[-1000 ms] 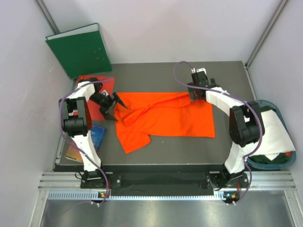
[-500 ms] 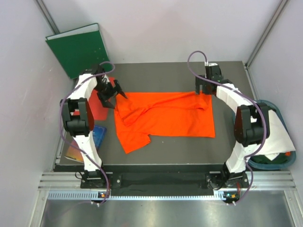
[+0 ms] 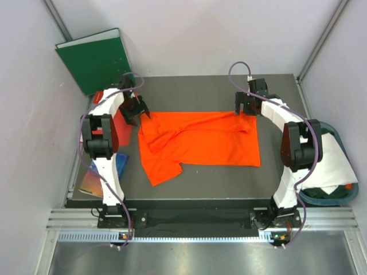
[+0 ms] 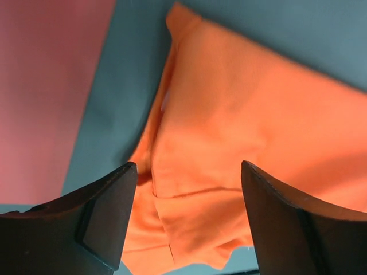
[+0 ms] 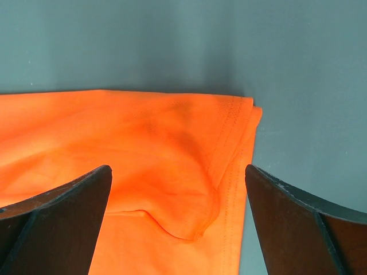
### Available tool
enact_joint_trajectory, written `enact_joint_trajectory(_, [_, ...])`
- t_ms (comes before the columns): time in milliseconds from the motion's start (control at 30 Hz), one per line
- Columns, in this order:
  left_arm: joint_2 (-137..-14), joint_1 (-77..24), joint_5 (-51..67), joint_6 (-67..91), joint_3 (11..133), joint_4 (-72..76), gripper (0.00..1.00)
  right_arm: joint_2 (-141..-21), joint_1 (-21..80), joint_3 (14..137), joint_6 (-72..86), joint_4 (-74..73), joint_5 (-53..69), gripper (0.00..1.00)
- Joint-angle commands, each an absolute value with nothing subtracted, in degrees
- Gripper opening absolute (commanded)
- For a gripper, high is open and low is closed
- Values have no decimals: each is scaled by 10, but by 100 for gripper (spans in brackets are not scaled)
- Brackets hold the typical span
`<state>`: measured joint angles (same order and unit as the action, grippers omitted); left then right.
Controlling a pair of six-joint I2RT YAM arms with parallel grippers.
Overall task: Fold and stack the t-shirts
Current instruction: Fold the tshirt
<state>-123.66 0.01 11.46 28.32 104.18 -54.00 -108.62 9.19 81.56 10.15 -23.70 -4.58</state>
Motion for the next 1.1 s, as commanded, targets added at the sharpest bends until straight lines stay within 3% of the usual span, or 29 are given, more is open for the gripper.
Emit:
enact_joint_trajectory(0, [-1254,2,83,274,1084,-503,77,-1071,84,817,106,-236,-35,100])
enact_joint_trajectory(67, [-1267,2,86,273,1086,-495,74,-1067,83,810,105,-235,-35,100])
enact_joint_trajectory(133, [-1274,3,91,277,1087,-483,64,-1064,82,804,105,-235,-34,100])
enact_joint_trajectory(167, [-1283,3,94,278,1087,-478,58,-1063,81,802,105,-236,-33,100])
enact_joint_trajectory(200, [-1288,2,95,278,1093,-478,39,-1062,79,798,104,-236,-34,100])
enact_joint_trajectory(233, [-1294,2,92,278,1098,-481,31,-1062,79,796,104,-236,-34,100])
enact_joint_trajectory(333, [-1314,-17,85,273,1116,-483,23,-1060,76,793,105,-238,-35,100])
enact_joint_trajectory(400, [-1324,-17,93,273,1128,-484,11,-1059,73,791,104,-238,-35,100])
enact_joint_trajectory(433, [-1324,-18,97,275,1132,-485,0,-1057,72,791,105,-239,-34,100])
enact_joint_trajectory(833, [-1258,-18,122,300,1169,-421,0,-1073,69,792,113,-246,-29,100])
enact_joint_trajectory(1067, [-1288,-17,114,314,1197,-402,0,-1097,69,810,120,-262,-26,100])
